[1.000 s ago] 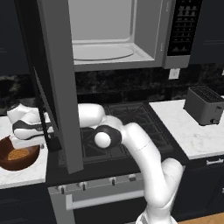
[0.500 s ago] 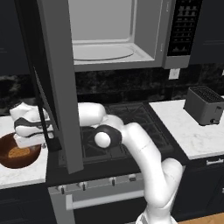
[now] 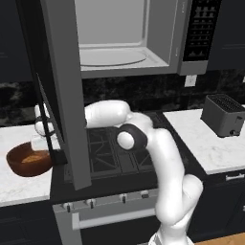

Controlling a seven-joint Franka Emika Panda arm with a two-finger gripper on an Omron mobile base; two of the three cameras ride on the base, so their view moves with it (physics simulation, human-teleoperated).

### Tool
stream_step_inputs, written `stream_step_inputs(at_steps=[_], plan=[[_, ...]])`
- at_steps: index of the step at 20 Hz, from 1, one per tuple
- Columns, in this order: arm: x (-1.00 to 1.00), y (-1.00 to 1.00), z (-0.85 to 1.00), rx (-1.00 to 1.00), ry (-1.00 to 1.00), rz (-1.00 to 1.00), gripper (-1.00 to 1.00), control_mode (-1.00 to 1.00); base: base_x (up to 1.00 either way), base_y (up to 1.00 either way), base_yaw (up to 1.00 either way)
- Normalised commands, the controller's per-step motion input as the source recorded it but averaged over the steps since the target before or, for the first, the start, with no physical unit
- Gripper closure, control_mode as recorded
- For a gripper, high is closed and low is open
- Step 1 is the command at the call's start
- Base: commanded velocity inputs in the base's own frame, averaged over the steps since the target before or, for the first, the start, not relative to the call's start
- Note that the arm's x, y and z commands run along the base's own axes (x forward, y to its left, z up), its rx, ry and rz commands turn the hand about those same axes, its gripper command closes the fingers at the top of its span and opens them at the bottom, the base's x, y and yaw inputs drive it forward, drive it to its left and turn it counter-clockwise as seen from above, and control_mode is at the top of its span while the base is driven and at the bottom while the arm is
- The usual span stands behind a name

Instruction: Open the microwave, place the bowl with waffle inside the microwave, then close the microwave door and turn it on.

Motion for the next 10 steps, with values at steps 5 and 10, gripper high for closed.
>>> stream_step_inputs(at_steps=[5, 10], plan=[[0.01, -0.99, -0.16, 0.47, 0.01, 0.0, 1.0, -1.0, 0.0, 0.0, 0.0], [-0.19, -1.0, 0.17, 0.58, -0.13, 0.0, 1.0, -1.0, 0.0, 0.0, 0.0]])
